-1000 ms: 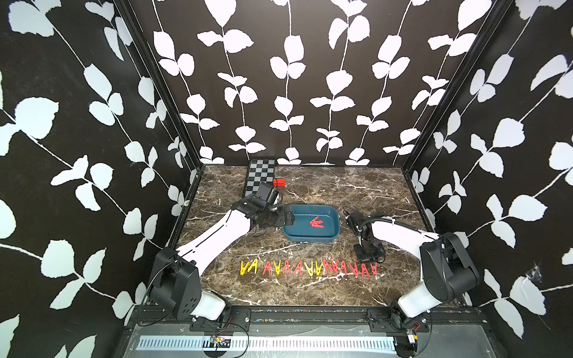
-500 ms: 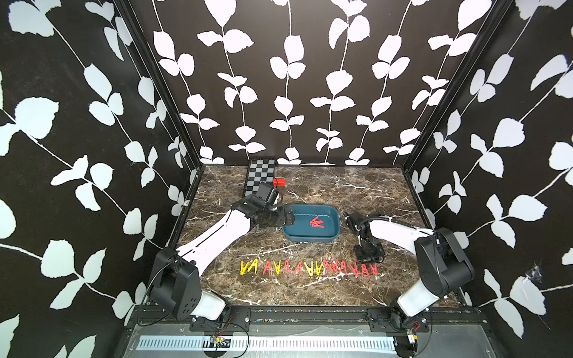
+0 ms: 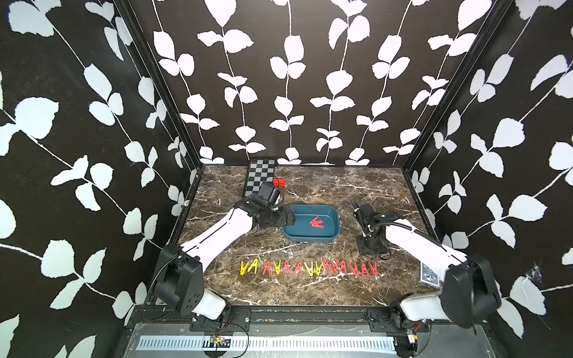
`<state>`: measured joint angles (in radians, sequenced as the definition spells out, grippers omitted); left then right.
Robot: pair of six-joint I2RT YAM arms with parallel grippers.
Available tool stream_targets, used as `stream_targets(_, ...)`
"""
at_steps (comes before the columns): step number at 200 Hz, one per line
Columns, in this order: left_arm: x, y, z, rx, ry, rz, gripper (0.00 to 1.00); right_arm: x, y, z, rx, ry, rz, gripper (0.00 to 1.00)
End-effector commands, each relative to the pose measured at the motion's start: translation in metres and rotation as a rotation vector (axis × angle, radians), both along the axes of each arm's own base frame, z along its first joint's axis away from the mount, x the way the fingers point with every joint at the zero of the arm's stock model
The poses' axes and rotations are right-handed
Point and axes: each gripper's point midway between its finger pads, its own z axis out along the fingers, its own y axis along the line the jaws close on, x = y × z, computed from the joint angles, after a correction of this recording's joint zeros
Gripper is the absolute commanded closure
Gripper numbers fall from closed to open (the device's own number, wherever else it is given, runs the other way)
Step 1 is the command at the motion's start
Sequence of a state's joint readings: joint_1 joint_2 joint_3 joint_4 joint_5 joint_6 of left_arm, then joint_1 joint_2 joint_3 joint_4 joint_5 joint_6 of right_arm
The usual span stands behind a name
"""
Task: Take the clothespins out of the storage box
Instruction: Pick up the clothespin from the storage box.
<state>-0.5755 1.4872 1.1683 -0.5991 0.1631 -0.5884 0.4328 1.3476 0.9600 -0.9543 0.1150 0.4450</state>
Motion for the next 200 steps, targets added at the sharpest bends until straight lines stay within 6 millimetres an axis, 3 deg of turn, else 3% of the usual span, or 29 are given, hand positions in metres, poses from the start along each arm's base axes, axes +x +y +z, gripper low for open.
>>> stream_targets(1, 0.007, -0.013, 0.017, -0.002, -0.056, -0.050, 0.01, 0.019, 0.014, 0.027, 0.098, -0.130, -0.016, 0.37)
stream_targets(27, 0.013, -0.027, 0.018, 0.005, -0.065, -0.095, 0.02, 0.036, 0.029, 0.056, 0.203, -0.258, -0.020, 0.26)
stream_targets(55, 0.023, -0.039, 0.015, 0.039, -0.083, -0.124, 0.16, 0.051, 0.044, 0.078, 0.316, -0.363, -0.032, 0.13)
stream_targets(68, 0.027, -0.046, 0.013, 0.065, -0.102, -0.143, 0.24, 0.055, 0.049, 0.084, 0.354, -0.394, -0.038, 0.01)
stream_targets(96, 0.037, -0.063, 0.007, 0.124, -0.142, -0.193, 0.38, 0.067, 0.056, 0.095, 0.407, -0.453, -0.067, 0.01)
stream_targets(111, 0.048, -0.067, 0.001, 0.164, -0.158, -0.204, 0.40, 0.071, 0.059, 0.100, 0.434, -0.479, -0.080, 0.01)
stream_targets(116, 0.041, -0.080, -0.003, 0.175, -0.161, -0.242, 0.41, 0.073, 0.059, 0.102, 0.442, -0.486, -0.085, 0.01)
stream_targets(150, 0.050, -0.104, -0.025, 0.243, -0.172, -0.312, 0.55, 0.072, 0.061, 0.102, 0.458, -0.491, -0.091, 0.01)
stream_targets(200, 0.066, -0.130, -0.052, 0.288, -0.174, -0.355, 0.59, 0.066, 0.057, 0.101, 0.473, -0.503, -0.121, 0.01)
